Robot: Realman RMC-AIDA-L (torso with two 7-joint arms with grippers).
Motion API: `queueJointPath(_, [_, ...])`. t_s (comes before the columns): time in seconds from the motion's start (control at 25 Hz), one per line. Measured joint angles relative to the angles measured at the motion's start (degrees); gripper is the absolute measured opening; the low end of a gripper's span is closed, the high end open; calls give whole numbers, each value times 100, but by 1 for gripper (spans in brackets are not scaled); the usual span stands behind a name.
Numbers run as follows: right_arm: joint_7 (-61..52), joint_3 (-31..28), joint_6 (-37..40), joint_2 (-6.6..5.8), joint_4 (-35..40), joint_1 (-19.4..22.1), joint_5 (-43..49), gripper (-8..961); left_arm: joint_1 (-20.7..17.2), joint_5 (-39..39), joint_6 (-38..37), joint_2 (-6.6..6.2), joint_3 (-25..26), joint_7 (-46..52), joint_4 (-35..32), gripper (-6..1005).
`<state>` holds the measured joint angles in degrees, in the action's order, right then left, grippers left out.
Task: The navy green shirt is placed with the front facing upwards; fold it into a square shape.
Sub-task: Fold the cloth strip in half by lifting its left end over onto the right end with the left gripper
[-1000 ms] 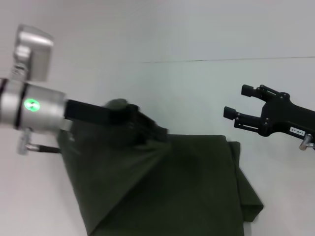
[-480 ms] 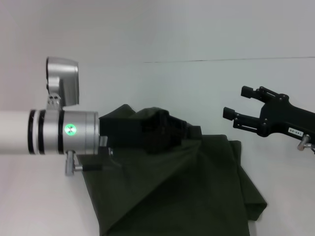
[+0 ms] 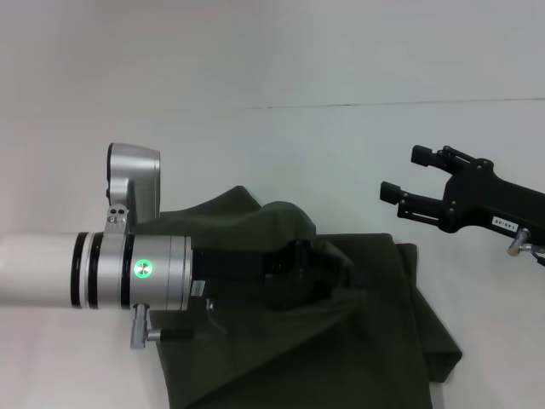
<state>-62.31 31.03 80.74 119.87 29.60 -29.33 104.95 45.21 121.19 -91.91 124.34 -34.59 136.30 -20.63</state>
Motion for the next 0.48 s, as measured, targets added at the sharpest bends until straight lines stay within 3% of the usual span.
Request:
queueJointPath(0.24, [0,0,-7,0,-13,-4,-2,899,-160,-8,-131,1,-43,-174,15,99])
queueJointPath(0.48, [-1,0,-42,0,-67,-9,-2,899,-207,-61,-478,1,-43,-582,126,230])
